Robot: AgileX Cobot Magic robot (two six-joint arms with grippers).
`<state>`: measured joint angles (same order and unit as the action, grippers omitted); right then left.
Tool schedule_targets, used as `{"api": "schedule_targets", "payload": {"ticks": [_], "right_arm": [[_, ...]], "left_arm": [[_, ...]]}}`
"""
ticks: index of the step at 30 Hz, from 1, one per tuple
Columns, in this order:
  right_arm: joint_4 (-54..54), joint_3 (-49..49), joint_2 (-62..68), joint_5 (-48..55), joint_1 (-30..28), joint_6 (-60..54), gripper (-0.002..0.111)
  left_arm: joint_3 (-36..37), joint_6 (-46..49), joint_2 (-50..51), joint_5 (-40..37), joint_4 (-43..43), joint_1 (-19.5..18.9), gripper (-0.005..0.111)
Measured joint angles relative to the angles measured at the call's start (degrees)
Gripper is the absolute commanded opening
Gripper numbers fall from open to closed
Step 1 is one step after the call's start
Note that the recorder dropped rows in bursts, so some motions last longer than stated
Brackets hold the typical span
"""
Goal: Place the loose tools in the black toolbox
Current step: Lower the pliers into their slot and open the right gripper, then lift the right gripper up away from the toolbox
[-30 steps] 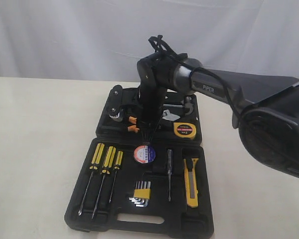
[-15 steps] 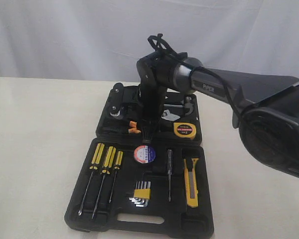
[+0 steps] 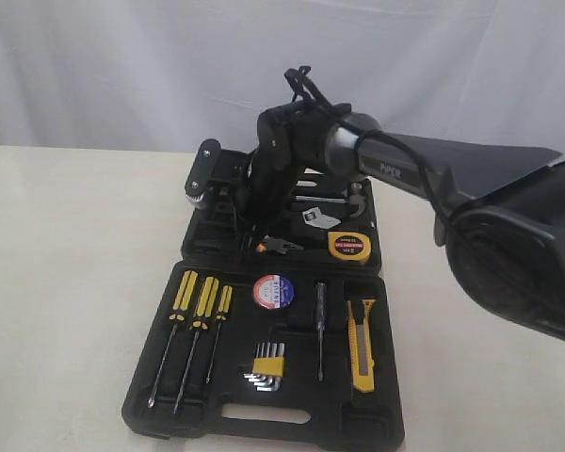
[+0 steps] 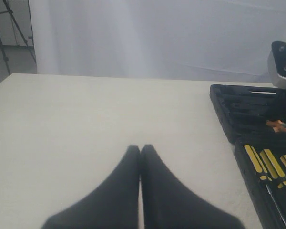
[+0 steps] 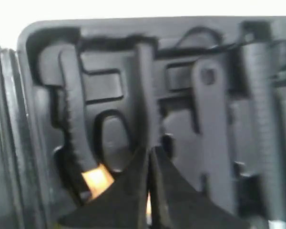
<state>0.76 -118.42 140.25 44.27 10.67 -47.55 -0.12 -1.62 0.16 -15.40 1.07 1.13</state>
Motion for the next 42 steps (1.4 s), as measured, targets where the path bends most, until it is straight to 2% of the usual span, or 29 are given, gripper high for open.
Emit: {"api": "schedule_targets", "payload": {"ticks": [17, 22, 25, 35, 42], "right_arm": [[-4.18, -0.37, -1.21, 7.10, 0.35, 0.05, -0.001], [-3.44, -0.32, -11.06, 20.94, 0.35, 4.66, -0.001], [-3.44, -0.32, -15.71, 24.55, 0.35, 8.92, -0.001], [-3.68, 4.94, -31.95, 25.17, 0.74, 12.61, -0.001], [2.41, 19.38, -46.84, 25.17, 3.22, 12.75, -0.001]], "left_arm": [[0.00, 0.00, 0.00, 0.00, 0.00, 0.00, 0.000], [0.00, 0.00, 0.00, 0.00, 0.00, 0.00, 0.000], [0.00, 0.00, 0.00, 0.00, 0.00, 0.00, 0.000], [0.00, 0.00, 0.00, 0.00, 0.00, 0.00, 0.000], [0.00, 0.00, 0.00, 0.00, 0.00, 0.00, 0.000]]}}
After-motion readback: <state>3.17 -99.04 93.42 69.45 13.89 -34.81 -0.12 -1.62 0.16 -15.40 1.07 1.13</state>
